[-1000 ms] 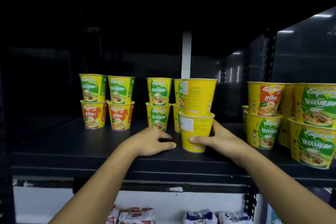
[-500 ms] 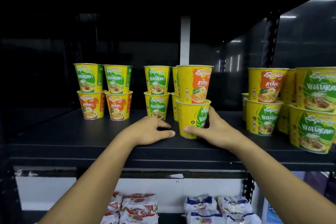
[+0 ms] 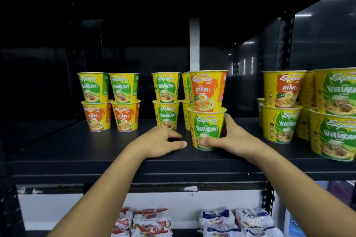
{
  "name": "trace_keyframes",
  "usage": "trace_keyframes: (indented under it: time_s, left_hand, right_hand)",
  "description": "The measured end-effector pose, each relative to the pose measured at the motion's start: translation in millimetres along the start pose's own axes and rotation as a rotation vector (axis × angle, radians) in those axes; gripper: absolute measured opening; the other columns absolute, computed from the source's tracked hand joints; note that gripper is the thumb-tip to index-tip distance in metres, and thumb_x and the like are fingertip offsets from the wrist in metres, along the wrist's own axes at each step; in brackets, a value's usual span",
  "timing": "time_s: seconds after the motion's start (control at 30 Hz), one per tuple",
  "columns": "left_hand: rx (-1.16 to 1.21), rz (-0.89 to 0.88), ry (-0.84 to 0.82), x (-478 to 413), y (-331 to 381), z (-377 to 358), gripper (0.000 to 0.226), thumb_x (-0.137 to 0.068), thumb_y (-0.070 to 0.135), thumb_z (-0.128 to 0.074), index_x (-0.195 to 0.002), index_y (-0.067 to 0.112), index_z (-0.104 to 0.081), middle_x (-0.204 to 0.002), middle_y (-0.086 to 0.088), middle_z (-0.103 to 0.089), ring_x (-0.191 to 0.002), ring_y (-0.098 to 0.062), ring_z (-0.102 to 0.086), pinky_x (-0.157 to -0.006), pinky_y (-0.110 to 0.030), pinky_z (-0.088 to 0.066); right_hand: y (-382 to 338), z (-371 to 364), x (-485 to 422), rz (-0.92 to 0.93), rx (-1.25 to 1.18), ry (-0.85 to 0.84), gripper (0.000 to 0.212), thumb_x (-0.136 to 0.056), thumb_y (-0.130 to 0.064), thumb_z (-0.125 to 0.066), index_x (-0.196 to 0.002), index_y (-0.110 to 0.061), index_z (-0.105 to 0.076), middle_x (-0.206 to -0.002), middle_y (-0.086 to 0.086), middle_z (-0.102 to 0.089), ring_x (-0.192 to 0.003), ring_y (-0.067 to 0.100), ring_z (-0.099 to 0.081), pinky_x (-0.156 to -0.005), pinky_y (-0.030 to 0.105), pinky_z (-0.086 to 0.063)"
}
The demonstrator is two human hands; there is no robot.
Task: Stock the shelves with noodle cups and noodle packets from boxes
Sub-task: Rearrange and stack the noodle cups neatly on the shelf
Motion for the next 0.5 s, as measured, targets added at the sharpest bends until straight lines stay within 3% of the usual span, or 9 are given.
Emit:
trace_keyframes:
  time_s: [0.07, 0.17, 0.23, 0.33, 0.5]
  left_hand:
    - [-0.007, -0.006, 0.009, -0.4, 0.5, -0.1, 0.056, -0.097, 0.06, -0.058, -0.143, 0.028, -0.061, -0.15, 0.008, -0.056, -0.139, -0.012, -0.047, -0.102, -0.02, -0.032]
    - [-0.013, -0.013, 0.021, 0.9, 0.9, -0.5, 0.053, -0.098, 0.058, -0.058, -0.142, 0.028, -0.063, -0.149, 0.009, -0.057, -0.139, -0.013, -0.047, -0.1, -0.019, -0.032]
    - [-0.005, -0.012, 0.021, 1.7, 0.9, 0.1, 0.052, -0.098, 0.057, -0.058, -0.142, 0.029, -0.063, -0.149, 0.009, -0.057, -0.139, -0.012, -0.048, -0.099, -0.02, -0.032]
    - [-0.001, -0.018, 0.019, 1.7, 2.3, 0.5, 0.052, -0.099, 0.057, -0.057, -0.142, 0.028, -0.062, -0.149, 0.008, -0.057, -0.139, -0.013, -0.048, -0.1, -0.02, -0.033]
    - [-0.007, -0.021, 0.029, 5.2, 3.2, 0.2, 0.048, -0.1, 0.055, -0.057, -0.139, 0.028, -0.065, -0.145, 0.008, -0.06, -0.134, -0.013, -0.051, -0.098, -0.02, -0.035]
  right_hand:
    - [-0.6, -1.6, 0.7, 0.007, 0.014, -0.013, 0.11, -0.058, -0.054, -0.096, -0.147, -0.036, -0.033, -0.126, -0.017, -0.066, -0.115, 0.003, -0.063, -0.104, 0.035, -0.05]
    - [-3.3, -0.5, 4.4, 0.01, 0.02, -0.027, 0.097, -0.069, -0.038, -0.094, -0.146, -0.035, -0.034, -0.124, -0.019, -0.063, -0.11, -0.004, -0.059, -0.087, 0.015, -0.045]
    - [-3.2, 0.6, 5.3, 0.002, 0.03, -0.028, 0.091, -0.071, -0.034, -0.093, -0.144, -0.034, -0.038, -0.124, -0.02, -0.063, -0.107, -0.007, -0.058, -0.081, 0.012, -0.042]
    - [-1.7, 1.0, 5.5, -0.012, 0.055, -0.012, 0.088, -0.069, -0.036, -0.094, -0.141, -0.033, -0.044, -0.125, -0.019, -0.066, -0.111, -0.005, -0.06, -0.096, 0.021, -0.048]
    - [0.4, 2.2, 4.4, -0.033, 0.058, -0.011, 0.095, -0.063, -0.041, -0.097, -0.141, -0.034, -0.044, -0.132, -0.016, -0.065, -0.128, 0.001, -0.054, -0.114, 0.035, -0.041]
Point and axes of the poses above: each hand's wrist, its own x-axis away from the middle knuckle, its own z-axis out of the back of the hand, y = z × x, the point moved 3 cm from there along -x, towards the middle knuckle
